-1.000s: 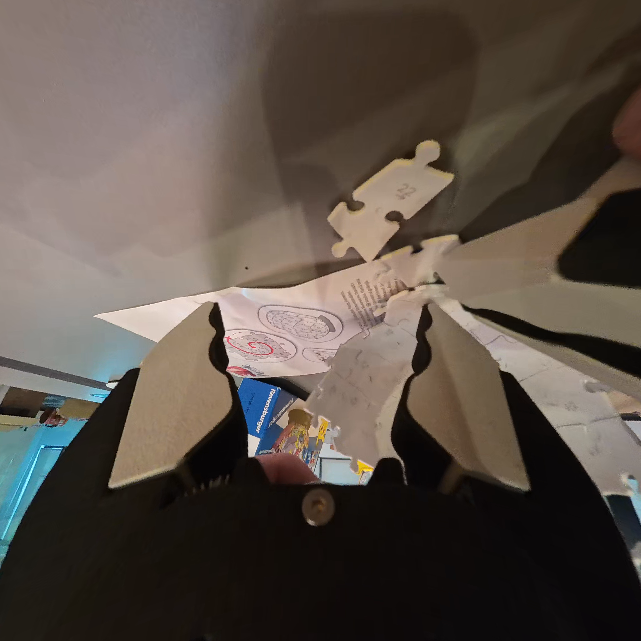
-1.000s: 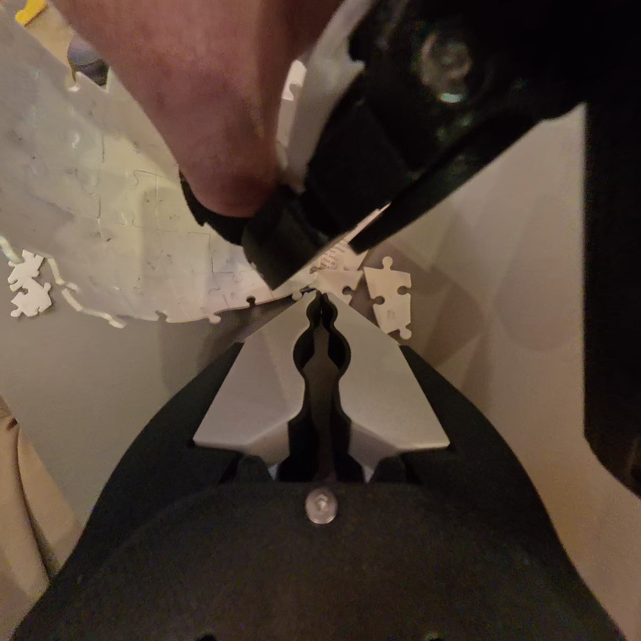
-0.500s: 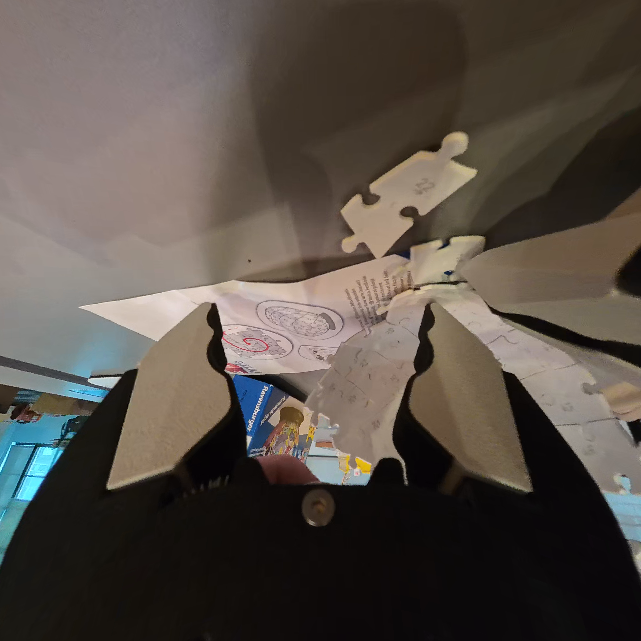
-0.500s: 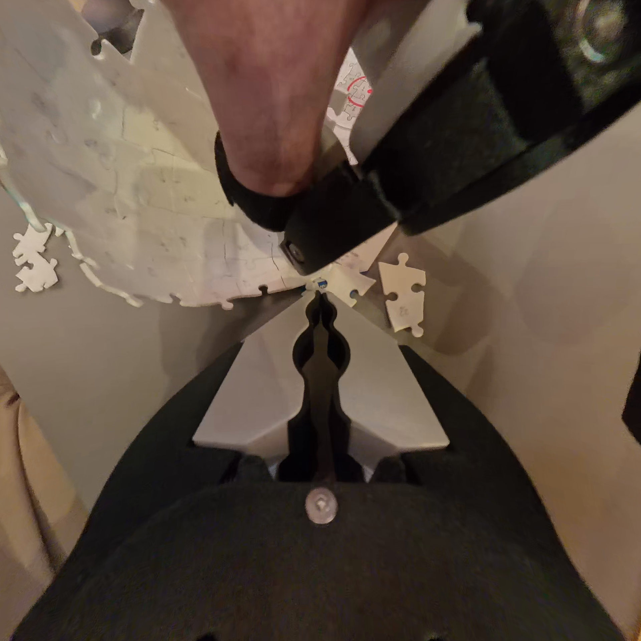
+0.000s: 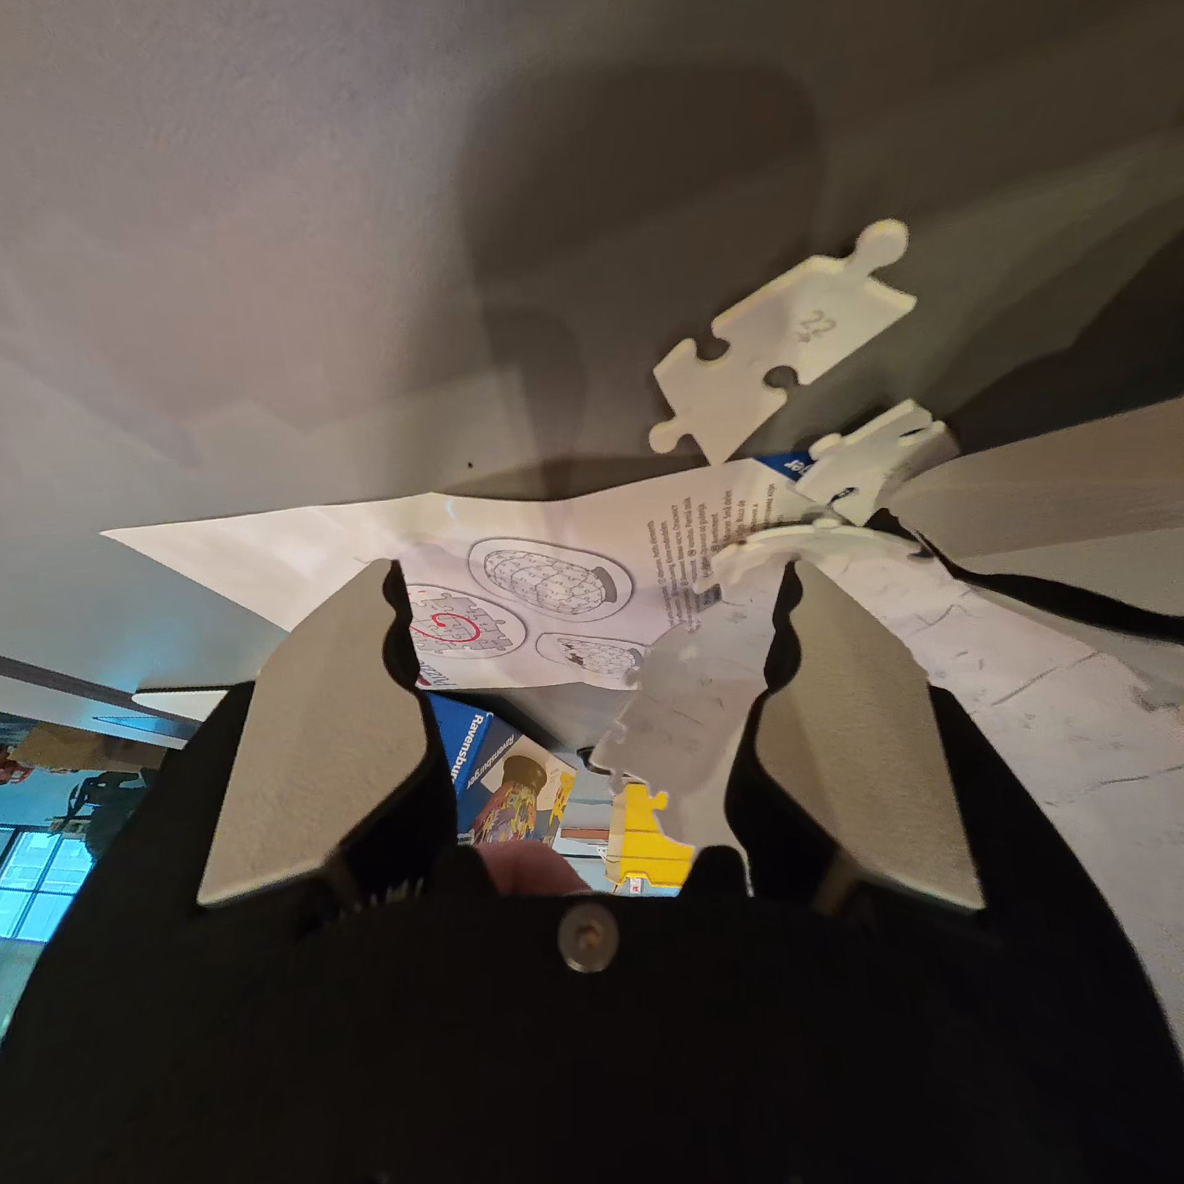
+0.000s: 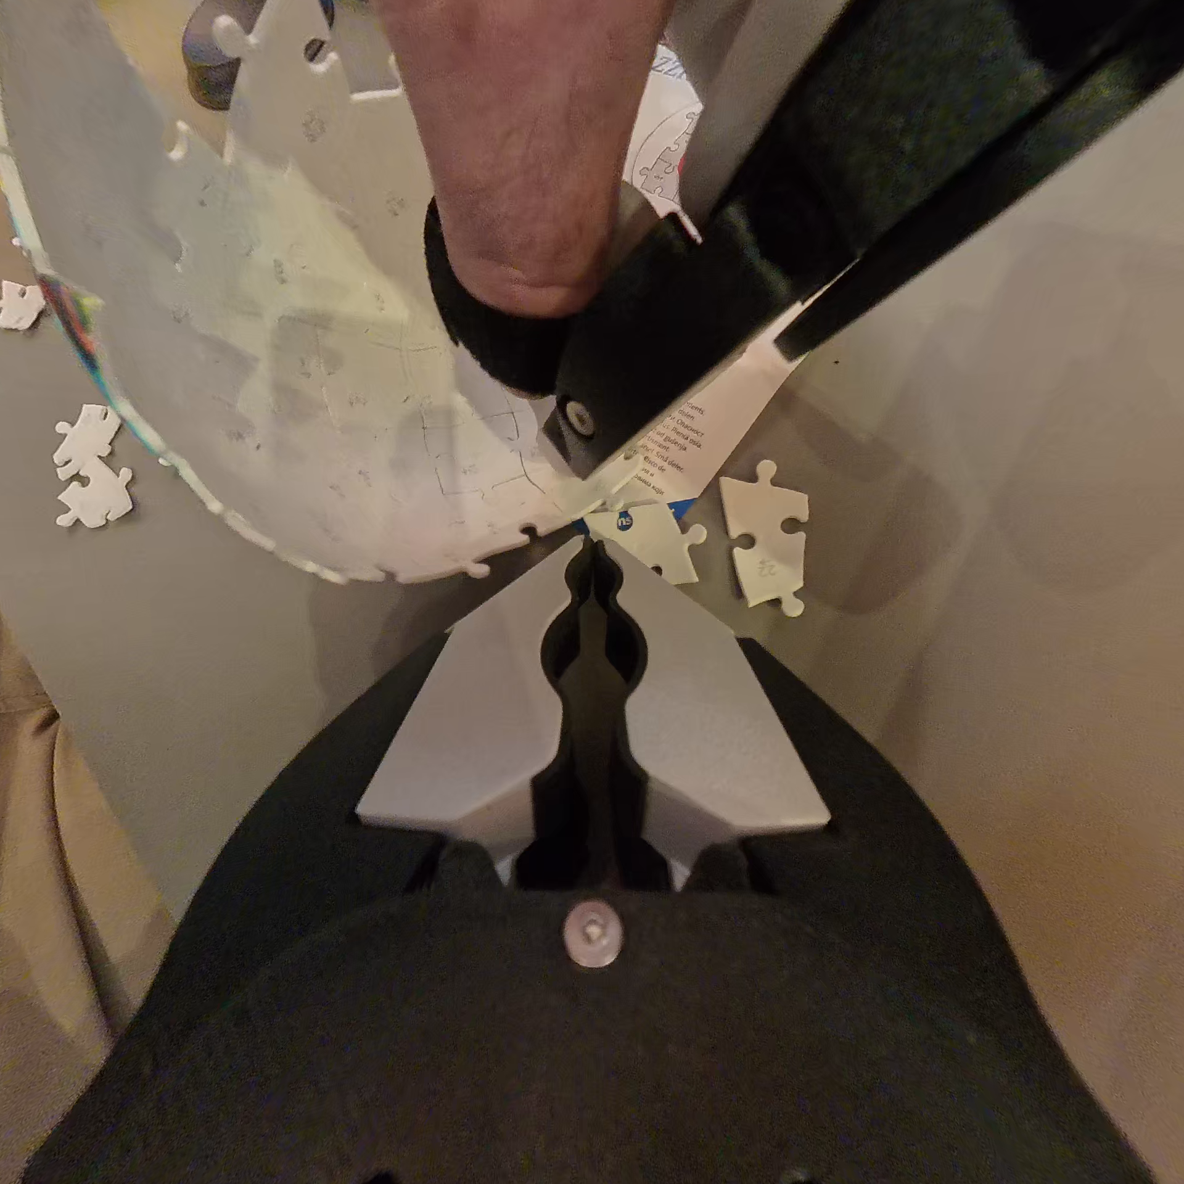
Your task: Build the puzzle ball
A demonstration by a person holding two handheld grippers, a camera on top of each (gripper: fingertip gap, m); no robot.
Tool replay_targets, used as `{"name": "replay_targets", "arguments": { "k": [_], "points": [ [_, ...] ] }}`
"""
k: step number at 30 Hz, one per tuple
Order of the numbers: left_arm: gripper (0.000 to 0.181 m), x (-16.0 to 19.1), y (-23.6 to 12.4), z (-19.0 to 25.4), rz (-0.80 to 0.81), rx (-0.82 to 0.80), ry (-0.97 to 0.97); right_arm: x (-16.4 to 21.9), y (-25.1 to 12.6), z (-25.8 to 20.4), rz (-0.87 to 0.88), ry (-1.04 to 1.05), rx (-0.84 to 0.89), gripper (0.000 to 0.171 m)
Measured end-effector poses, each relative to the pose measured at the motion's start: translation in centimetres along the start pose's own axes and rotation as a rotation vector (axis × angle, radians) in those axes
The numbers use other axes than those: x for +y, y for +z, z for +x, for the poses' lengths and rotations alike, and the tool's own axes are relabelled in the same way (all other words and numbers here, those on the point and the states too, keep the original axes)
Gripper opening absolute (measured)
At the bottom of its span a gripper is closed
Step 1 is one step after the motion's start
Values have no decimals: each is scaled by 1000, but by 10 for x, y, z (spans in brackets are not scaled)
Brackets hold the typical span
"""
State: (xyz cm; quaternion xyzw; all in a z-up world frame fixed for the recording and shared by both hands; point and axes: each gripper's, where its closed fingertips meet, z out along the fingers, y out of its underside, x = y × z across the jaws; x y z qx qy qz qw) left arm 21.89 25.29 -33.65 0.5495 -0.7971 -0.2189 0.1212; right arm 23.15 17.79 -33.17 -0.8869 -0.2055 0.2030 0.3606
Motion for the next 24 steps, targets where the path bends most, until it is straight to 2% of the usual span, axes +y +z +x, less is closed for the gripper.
{"name": "replay_targets", "arguments": {
  "k": [10, 24],
  "points": [
    [107, 0, -1, -1, 4, -15, 3, 0, 0, 0, -24, -63, -74, 0],
    [106, -1, -1, 0, 0, -15, 12, -4, 4, 4, -22, -108, -31, 0]
  ]
}}
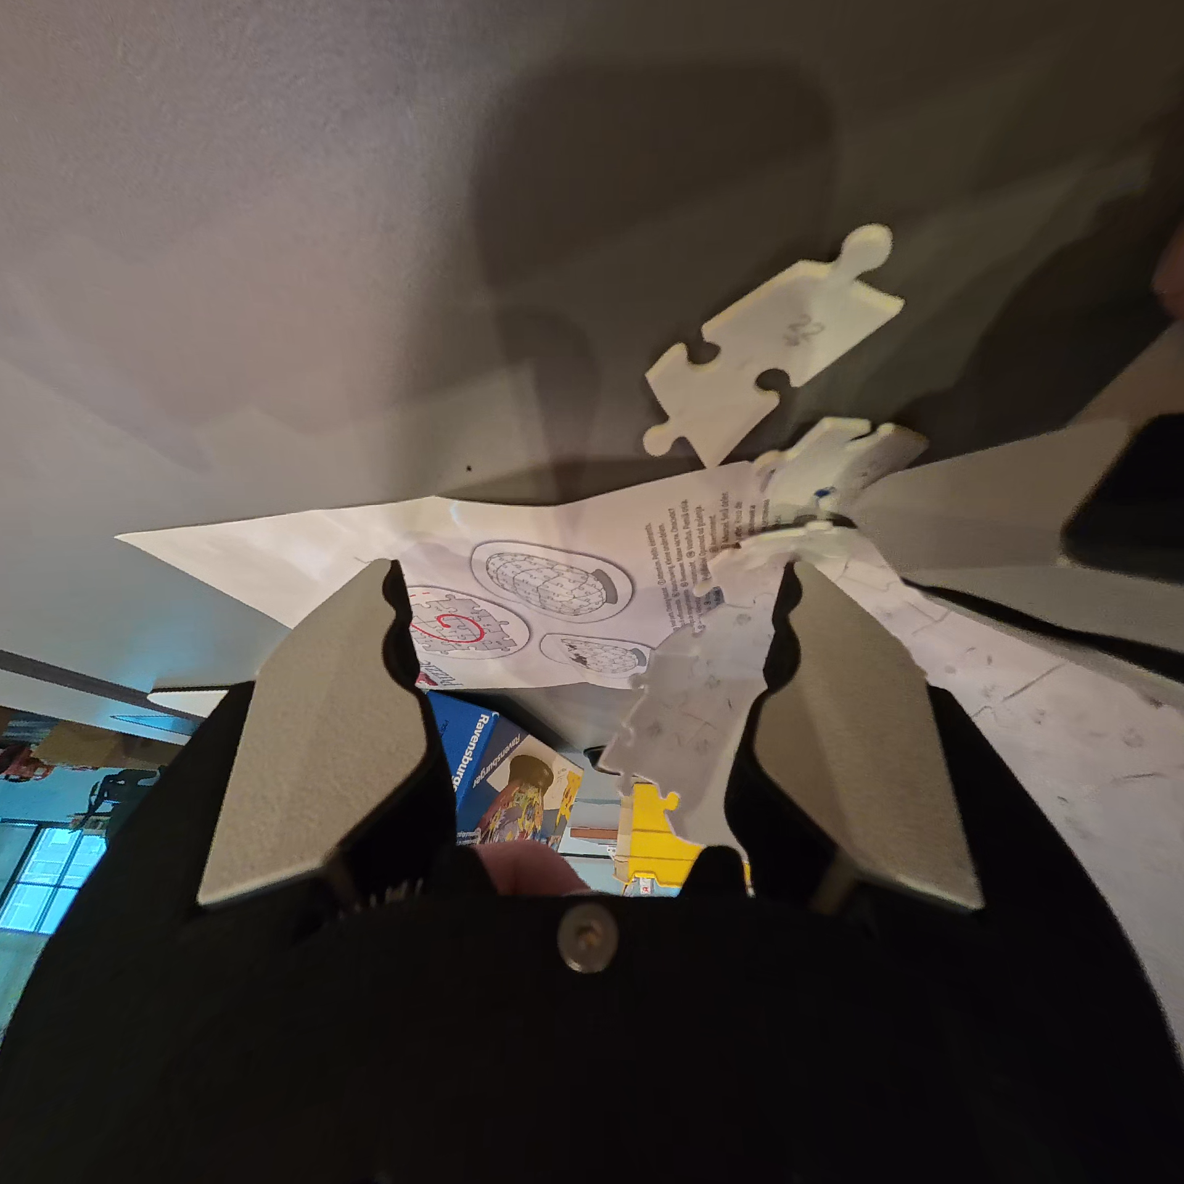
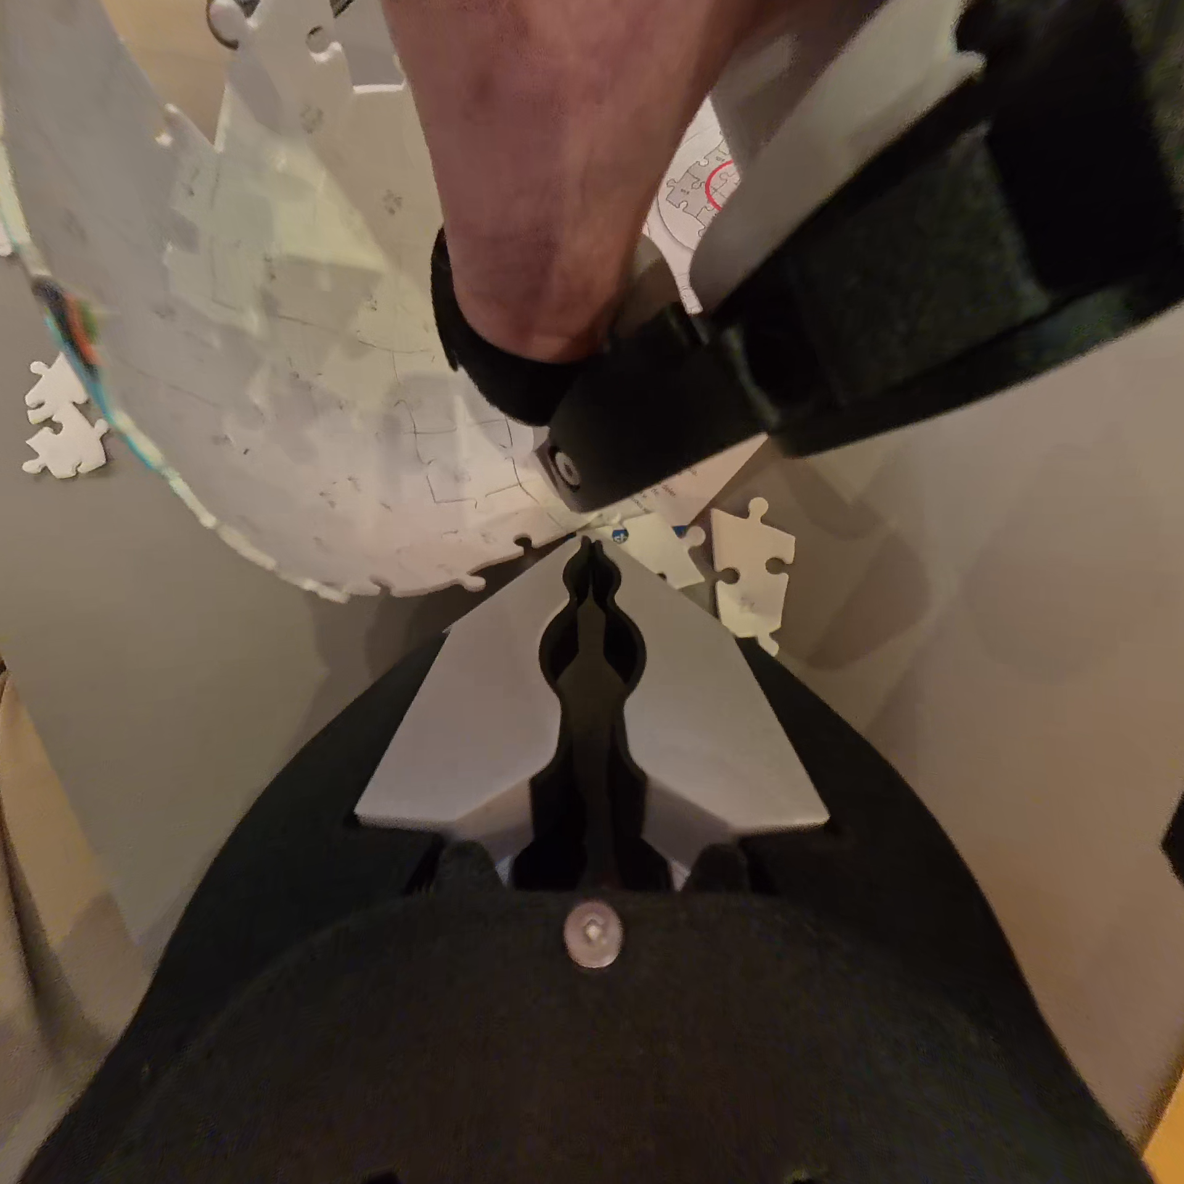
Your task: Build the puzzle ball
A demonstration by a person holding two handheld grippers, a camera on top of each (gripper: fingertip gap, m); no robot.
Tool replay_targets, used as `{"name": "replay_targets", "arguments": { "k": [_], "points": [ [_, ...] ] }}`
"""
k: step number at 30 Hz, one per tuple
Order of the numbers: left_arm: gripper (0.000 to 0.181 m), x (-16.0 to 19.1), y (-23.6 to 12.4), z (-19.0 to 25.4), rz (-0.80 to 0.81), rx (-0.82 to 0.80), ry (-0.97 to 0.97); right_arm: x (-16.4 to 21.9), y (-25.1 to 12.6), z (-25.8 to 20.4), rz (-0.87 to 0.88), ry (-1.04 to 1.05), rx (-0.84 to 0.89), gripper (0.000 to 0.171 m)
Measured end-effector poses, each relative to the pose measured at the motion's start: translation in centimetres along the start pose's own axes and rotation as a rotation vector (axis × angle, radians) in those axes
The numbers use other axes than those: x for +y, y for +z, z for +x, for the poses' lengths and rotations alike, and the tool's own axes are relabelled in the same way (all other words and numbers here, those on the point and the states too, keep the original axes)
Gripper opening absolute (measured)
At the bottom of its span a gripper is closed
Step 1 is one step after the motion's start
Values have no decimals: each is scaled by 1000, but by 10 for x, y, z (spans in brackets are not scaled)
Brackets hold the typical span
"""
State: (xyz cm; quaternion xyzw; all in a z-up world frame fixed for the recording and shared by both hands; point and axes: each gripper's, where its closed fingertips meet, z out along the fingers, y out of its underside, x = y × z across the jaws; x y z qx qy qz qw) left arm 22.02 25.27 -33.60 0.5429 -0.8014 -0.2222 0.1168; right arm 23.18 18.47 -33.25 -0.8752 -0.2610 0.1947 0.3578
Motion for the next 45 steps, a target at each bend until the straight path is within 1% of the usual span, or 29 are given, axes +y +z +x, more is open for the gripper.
{"name": "replay_targets", "arguments": {
  "k": [9, 13, 16, 29, 45],
  "points": [
    [106, -1, -1, 0, -7, -9, 10, 0, -2, 0, 3, 7, -18, 0],
    [106, -1, -1, 1, -7, -15, 15, -2, -10, 5, 34, 28, -5, 0],
    [104, -1, -1, 2, -5, -17, 15, 4, -9, 9, 7, 21, 12, 0],
    [106, 0, 0, 1, -27, 1, -8, 4, -8, 2, 3, 14, -15, 0],
    [107, 0, 0, 1, -30, 2, -11, 7, -10, -8, -17, 6, -115, 0]
  ]
}}
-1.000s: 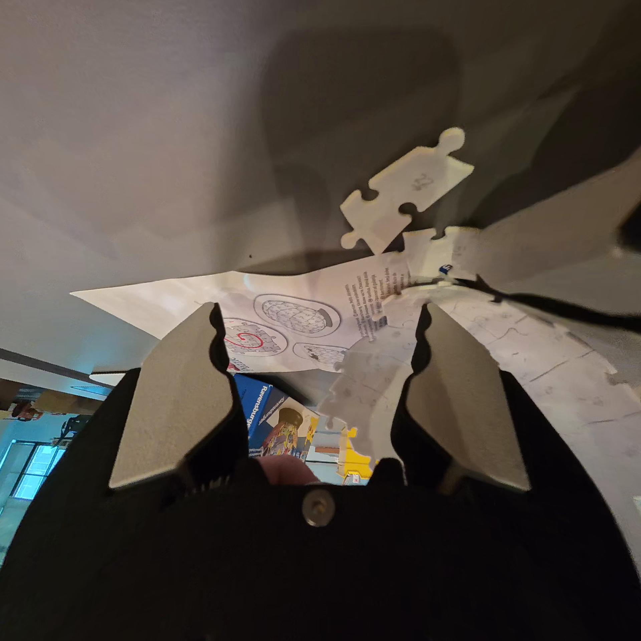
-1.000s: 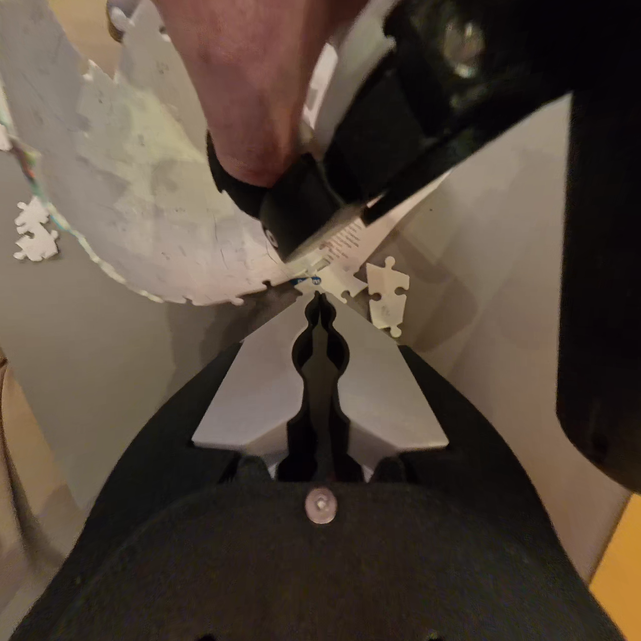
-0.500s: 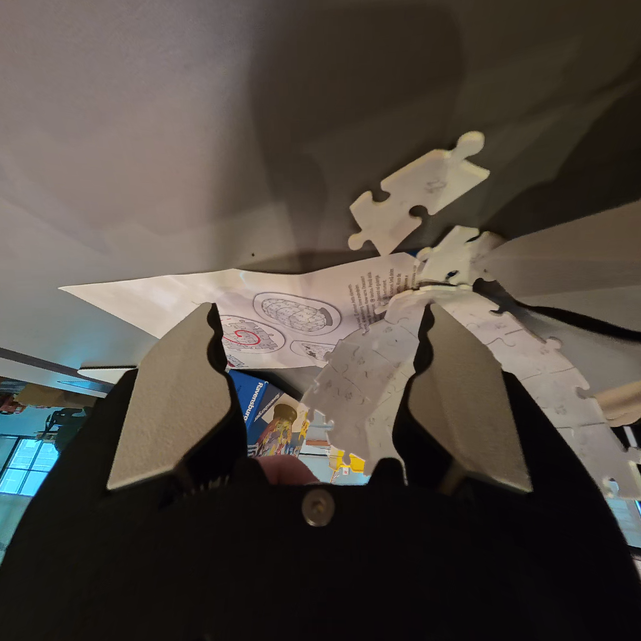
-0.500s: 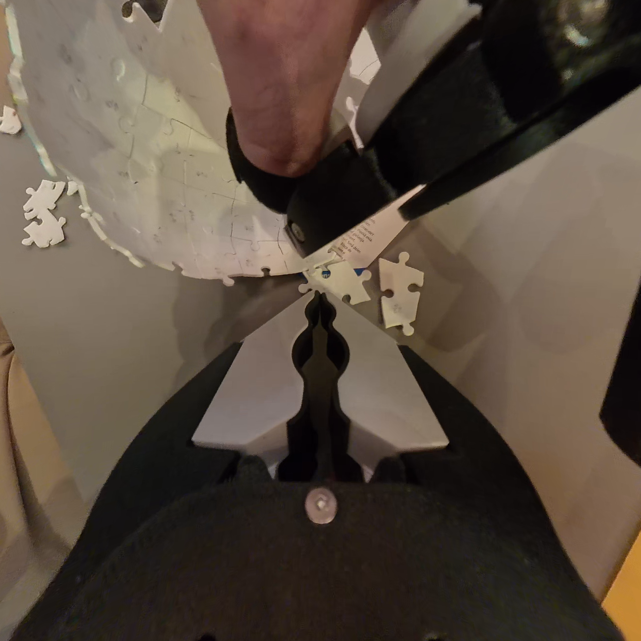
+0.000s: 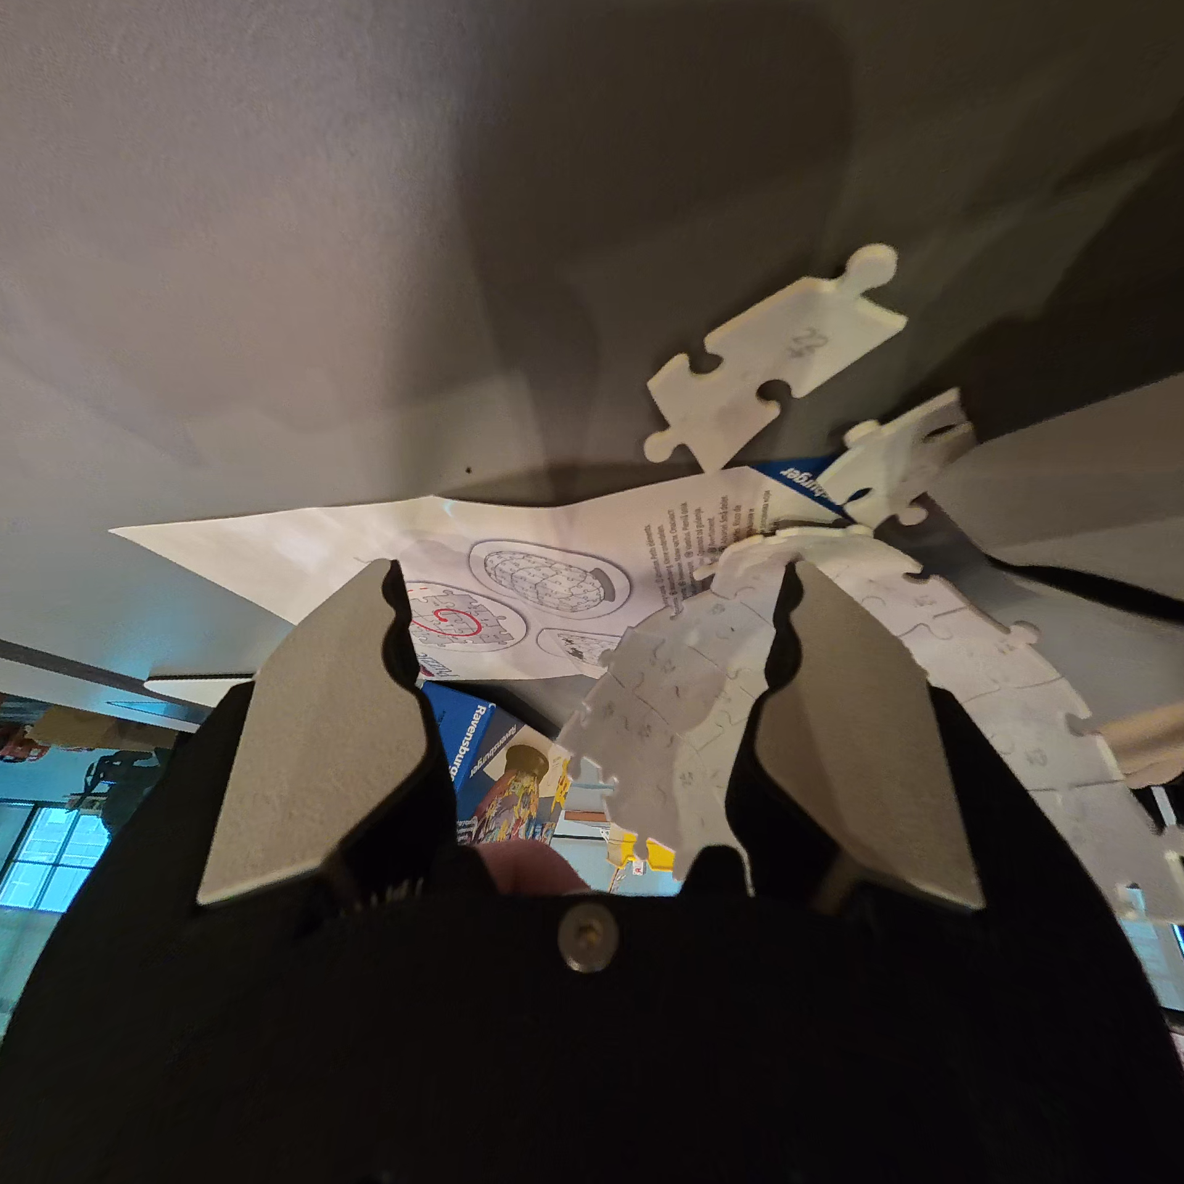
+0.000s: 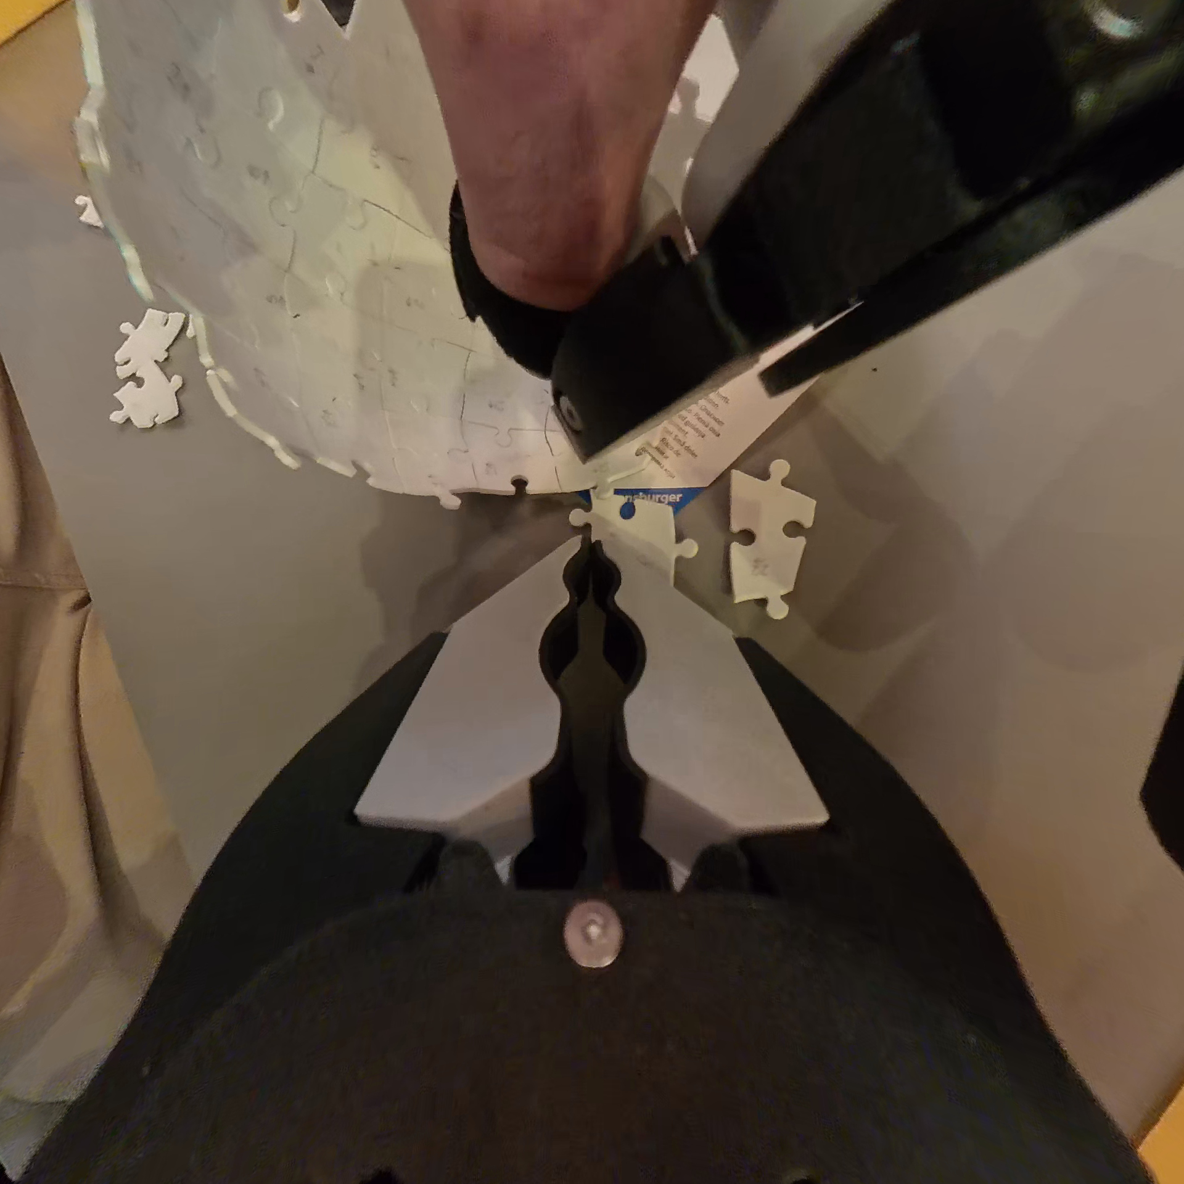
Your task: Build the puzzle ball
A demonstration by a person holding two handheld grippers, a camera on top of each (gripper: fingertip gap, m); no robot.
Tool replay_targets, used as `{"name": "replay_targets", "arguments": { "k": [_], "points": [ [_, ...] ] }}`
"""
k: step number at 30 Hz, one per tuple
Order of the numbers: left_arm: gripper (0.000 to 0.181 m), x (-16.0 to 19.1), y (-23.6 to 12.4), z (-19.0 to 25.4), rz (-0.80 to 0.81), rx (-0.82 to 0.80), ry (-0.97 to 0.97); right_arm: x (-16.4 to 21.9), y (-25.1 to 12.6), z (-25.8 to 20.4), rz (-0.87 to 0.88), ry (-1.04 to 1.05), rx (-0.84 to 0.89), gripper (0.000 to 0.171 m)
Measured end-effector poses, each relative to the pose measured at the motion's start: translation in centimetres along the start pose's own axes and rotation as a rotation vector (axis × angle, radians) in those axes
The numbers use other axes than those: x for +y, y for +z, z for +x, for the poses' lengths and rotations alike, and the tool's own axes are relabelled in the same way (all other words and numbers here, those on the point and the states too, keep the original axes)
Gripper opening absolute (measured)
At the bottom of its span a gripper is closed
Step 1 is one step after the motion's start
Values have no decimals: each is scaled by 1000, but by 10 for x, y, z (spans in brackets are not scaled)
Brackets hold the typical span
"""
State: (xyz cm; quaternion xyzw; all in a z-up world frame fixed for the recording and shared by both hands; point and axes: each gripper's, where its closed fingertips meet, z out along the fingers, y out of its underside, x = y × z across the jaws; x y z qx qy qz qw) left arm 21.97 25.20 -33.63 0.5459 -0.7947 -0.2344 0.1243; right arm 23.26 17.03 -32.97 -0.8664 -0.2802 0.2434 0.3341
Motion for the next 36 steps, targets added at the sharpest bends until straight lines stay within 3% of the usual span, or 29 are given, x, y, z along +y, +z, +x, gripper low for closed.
{"name": "replay_targets", "arguments": {
  "k": [15, 26, 36],
  "points": [
    [107, -1, 0, 0, -17, -7, 9, 1, 1, -6, -29, -26, -97, 0],
    [106, -1, 0, 0, -19, -5, 13, -10, -6, 3, 72, 11, -39, 0],
    [107, -1, 1, 0, -21, 2, 10, -5, 4, 6, 3, -34, 20, 0]
  ]
}}
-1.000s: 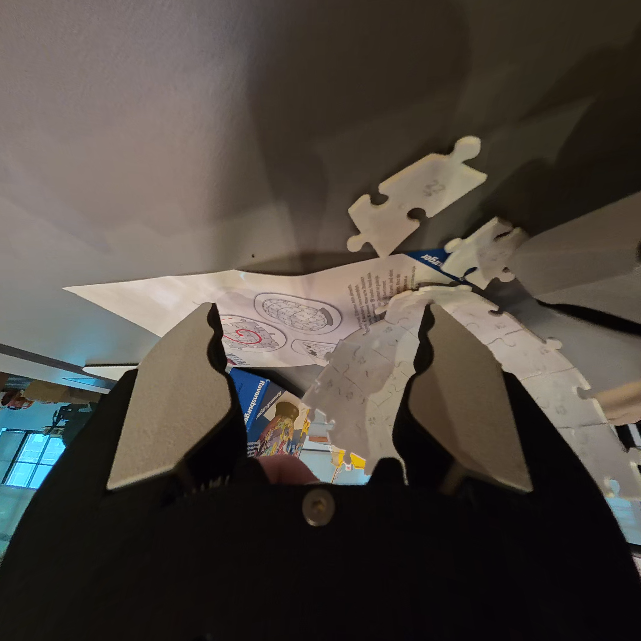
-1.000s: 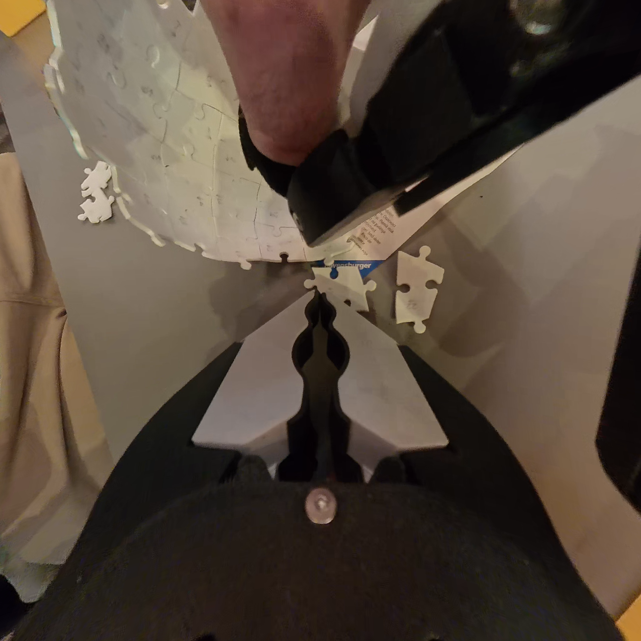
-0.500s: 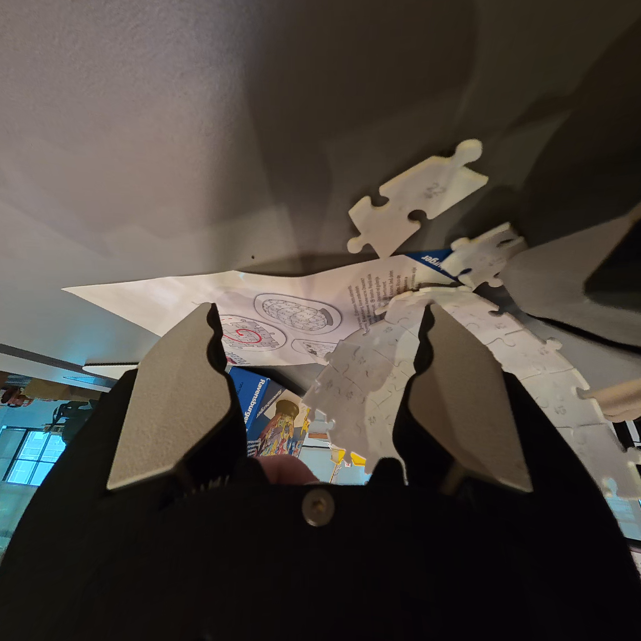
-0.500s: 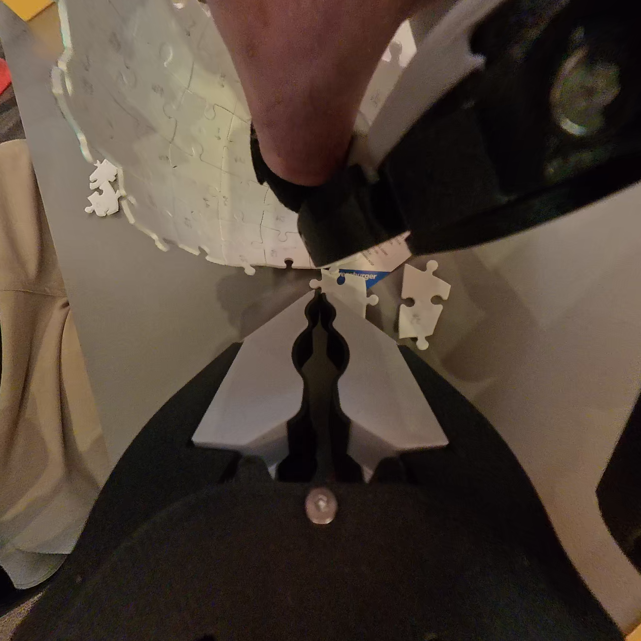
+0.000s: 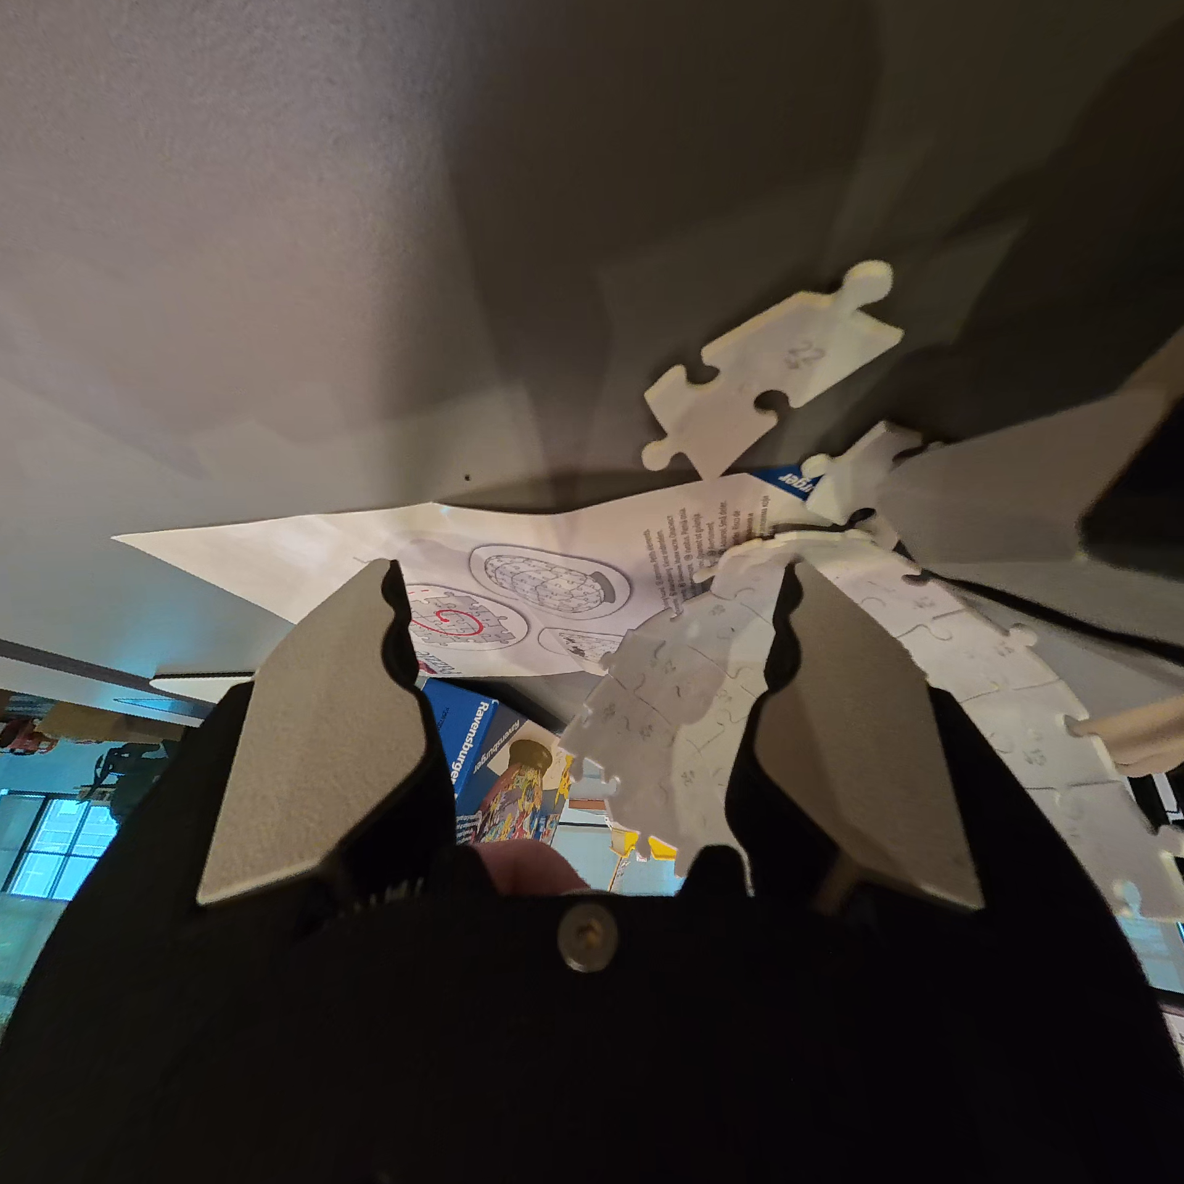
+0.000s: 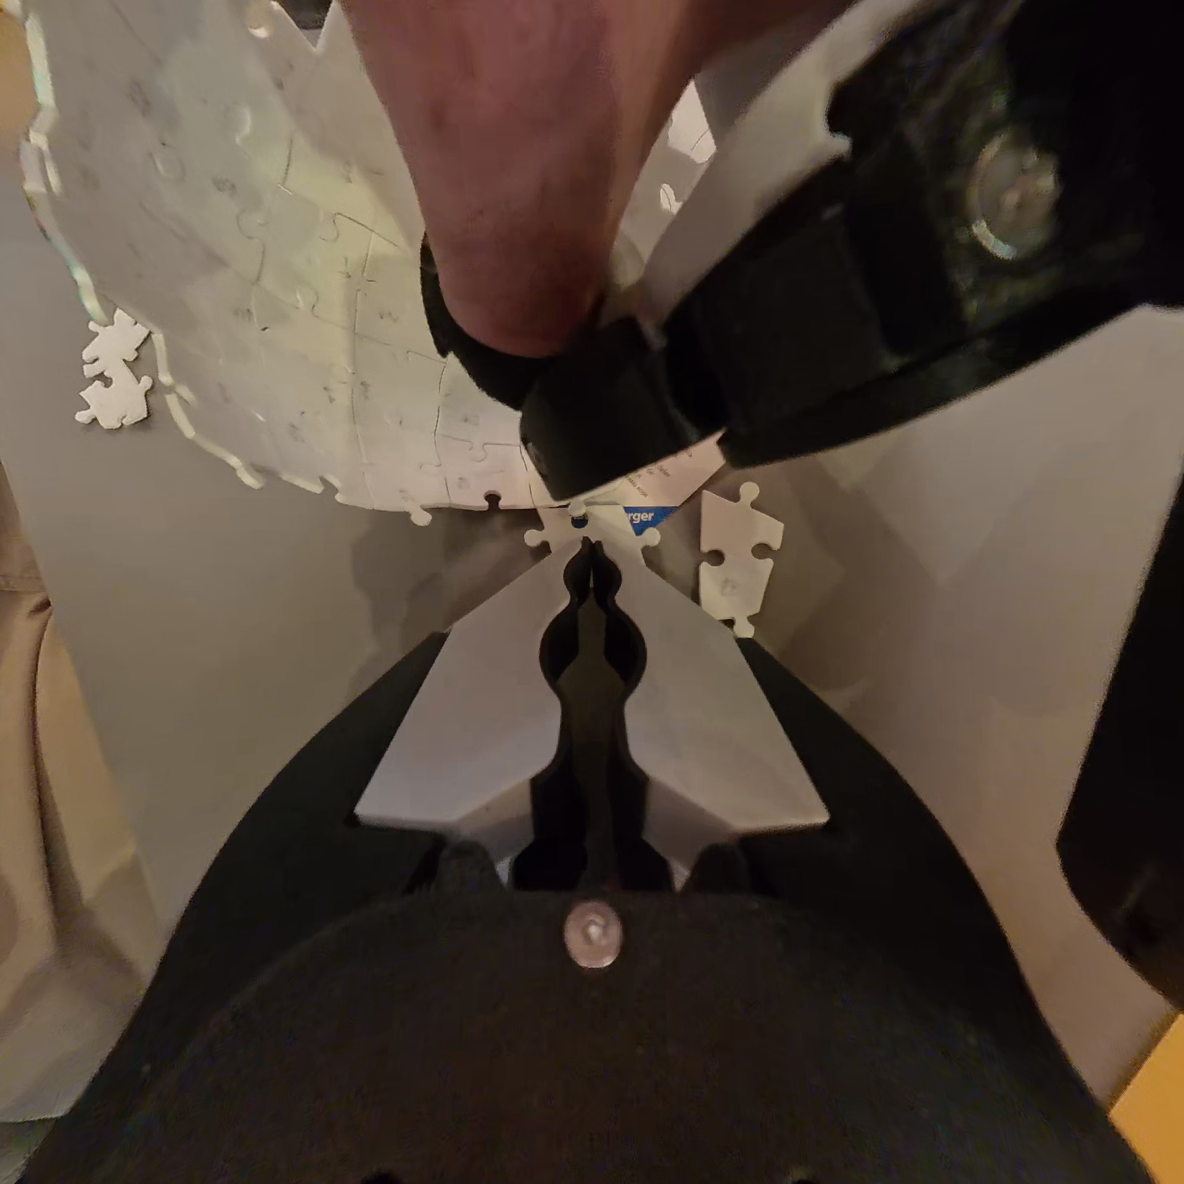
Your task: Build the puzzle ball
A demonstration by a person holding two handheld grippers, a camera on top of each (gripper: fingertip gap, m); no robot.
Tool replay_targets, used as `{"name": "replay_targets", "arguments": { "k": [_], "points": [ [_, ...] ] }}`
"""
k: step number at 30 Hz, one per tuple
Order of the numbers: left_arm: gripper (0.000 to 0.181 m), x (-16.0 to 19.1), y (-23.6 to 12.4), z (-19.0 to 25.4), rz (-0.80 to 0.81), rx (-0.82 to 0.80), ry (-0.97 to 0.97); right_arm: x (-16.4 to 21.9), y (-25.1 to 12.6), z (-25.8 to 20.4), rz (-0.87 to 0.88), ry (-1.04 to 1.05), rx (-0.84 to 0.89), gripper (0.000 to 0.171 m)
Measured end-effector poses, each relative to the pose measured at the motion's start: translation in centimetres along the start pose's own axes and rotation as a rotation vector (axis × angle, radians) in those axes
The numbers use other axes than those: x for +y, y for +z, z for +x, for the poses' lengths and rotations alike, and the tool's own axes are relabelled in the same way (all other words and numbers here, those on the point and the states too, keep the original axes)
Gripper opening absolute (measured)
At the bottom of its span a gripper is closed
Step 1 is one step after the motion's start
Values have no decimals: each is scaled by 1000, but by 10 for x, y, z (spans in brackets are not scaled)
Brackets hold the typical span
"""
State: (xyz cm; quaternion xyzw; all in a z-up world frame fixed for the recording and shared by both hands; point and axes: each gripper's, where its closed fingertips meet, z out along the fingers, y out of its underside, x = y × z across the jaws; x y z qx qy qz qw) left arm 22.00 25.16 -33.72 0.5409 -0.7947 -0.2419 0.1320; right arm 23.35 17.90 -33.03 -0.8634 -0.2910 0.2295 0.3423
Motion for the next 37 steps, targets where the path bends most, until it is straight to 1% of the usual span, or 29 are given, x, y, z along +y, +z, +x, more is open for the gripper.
{"name": "replay_targets", "arguments": {
  "k": [7, 15, 23, 31, 35, 37],
  "points": [
    [106, 0, 0, 0, -7, -5, 4, -1, -1, 2, 12, 0, 21, 0],
    [106, 0, 0, 0, -12, 0, 3, -12, -4, -6, 91, -44, 19, 0],
    [106, 0, 0, 1, -10, 8, -3, -6, 4, -2, 22, -72, 55, 0],
    [104, 0, 0, 2, -5, 12, -3, -7, 1, 0, 35, -44, 39, 0],
    [102, 1, 0, 4, 0, 22, -13, -3, 3, -1, 4, -74, 52, 0],
    [104, 3, 3, 8, -9, 43, -4, -4, 4, 0, 6, -78, 58, 0]
  ]
}}
